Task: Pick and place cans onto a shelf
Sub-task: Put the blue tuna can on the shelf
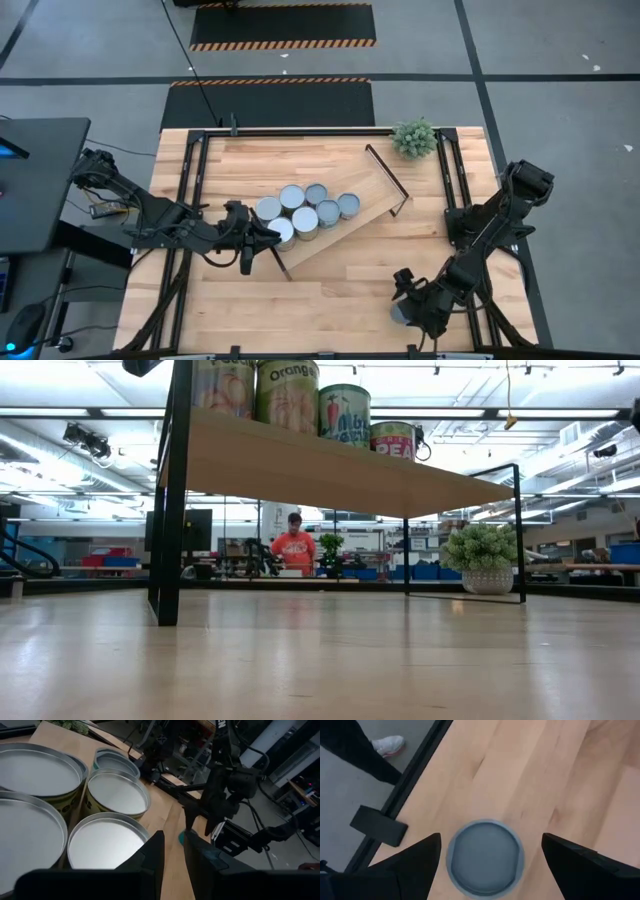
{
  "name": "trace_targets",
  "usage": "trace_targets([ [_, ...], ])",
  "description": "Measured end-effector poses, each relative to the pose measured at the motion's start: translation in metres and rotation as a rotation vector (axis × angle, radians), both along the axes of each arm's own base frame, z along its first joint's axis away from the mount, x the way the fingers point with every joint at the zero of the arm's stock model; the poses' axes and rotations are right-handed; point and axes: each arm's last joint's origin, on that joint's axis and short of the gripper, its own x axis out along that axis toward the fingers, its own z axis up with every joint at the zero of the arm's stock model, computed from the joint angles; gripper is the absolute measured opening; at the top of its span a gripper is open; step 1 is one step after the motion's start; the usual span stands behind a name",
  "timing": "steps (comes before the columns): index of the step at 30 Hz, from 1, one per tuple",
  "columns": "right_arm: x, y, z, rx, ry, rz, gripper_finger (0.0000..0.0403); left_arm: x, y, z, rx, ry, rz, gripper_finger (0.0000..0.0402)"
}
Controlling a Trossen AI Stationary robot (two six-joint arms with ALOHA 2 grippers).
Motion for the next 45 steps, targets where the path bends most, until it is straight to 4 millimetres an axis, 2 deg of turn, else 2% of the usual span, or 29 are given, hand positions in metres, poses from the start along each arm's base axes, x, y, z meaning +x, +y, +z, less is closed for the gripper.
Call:
trace_targets([
  [10, 0.005, 0.008, -0.027, -0.034, 0.058, 0.069, 0.0352, 0.0, 0.0, -0.002, -0.017, 0.016, 0.001, 0.0078],
  [19, 0.006, 0.008, -0.047, -0.084, 0.117, 0.034, 0.0349, -0.001, 0.0, -0.003, -0.026, 0.023, 0.003, 0.0078],
  [22, 0.007, 0.008, -0.048, -0.083, 0.119, 0.021, 0.034, -0.001, 0.0, -0.003, -0.025, 0.026, 0.003, 0.0078],
  [27, 0.012, 0.004, -0.046, -0.066, 0.127, -0.006, 0.0294, -0.001, 0.0, -0.003, -0.022, 0.028, 0.003, 0.0078],
  [30, 0.016, 0.001, -0.046, -0.049, 0.143, -0.015, 0.0293, -0.001, 0.0, -0.003, -0.021, 0.029, 0.002, 0.0078],
  [36, 0.024, -0.021, -0.034, -0.093, 0.162, -0.058, 0.0293, -0.002, 0.001, -0.006, -0.008, 0.054, 0.002, 0.0078],
  [45, 0.031, -0.068, 0.028, -0.001, 0.029, -0.145, 0.0293, -0.003, 0.001, -0.008, 0.01, 0.077, 0.001, 0.0078],
])
